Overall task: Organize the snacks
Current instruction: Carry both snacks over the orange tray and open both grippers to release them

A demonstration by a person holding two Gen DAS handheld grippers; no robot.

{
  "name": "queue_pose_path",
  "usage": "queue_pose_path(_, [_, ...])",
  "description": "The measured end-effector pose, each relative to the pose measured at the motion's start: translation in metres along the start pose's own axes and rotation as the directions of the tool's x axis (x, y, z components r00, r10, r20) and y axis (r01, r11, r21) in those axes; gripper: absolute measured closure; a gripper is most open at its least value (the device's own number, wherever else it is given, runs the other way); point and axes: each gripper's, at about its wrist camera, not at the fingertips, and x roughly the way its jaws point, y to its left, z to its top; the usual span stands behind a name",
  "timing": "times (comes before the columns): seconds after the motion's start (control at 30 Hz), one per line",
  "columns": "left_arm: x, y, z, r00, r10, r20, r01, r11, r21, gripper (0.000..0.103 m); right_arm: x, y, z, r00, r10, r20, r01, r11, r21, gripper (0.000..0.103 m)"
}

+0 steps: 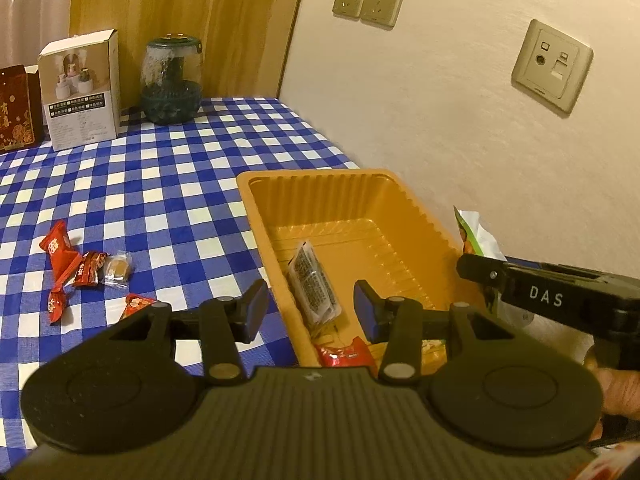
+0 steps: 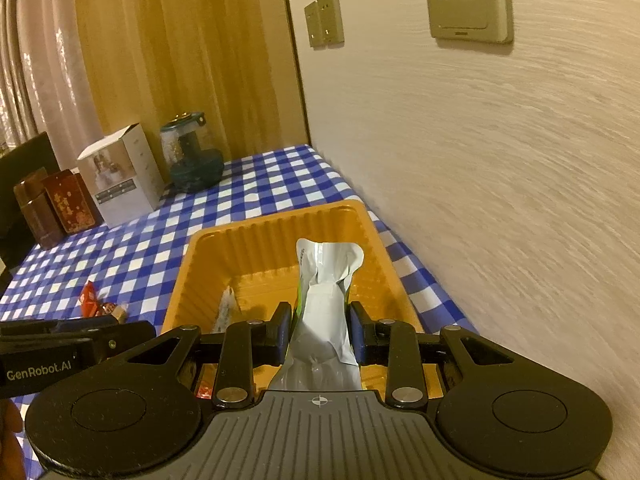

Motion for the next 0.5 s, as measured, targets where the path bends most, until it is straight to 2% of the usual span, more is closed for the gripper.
queue_pose_path(0.33, [0.002, 0.011, -0.003, 1.000, 0.012, -0.005, -0.012, 1.000, -0.027, 0.060, 0.011, 0.001, -0.002, 0.999, 0.043, 0.004, -0.043, 0.997, 0.057, 0.072])
queue_pose_path(0.37, [0.002, 0.012, -0.003, 1.000, 0.013, -0.006, -0.014, 1.000, -0.029, 0.060, 0.013, 0.001, -0.002, 0.999, 0.050, 0.004, -0.050, 0.997, 0.065, 0.069])
queue_pose_path(0.4, [0.001, 0.013, -0.004, 1.000, 0.014, -0.006, -0.014, 0.999, -0.029, 0.060, 0.014, 0.001, -0.002, 0.999, 0.052, 0.004, -0.052, 0.996, 0.071, 0.055])
queue_pose_path(0.47, [-0.001, 0.015, -0.006, 1.000, 0.016, -0.008, -0.016, 0.999, -0.031, 0.060, 0.012, -0.001, -0.003, 0.998, 0.052, 0.017, -0.053, 0.995, 0.083, 0.040])
queue_pose_path(0.5, [-0.002, 0.017, -0.007, 1.000, 0.018, -0.008, -0.018, 0.999, -0.033, 0.059, 0.010, -0.002, -0.004, 0.999, 0.047, 0.022, -0.049, 0.995, 0.087, 0.040])
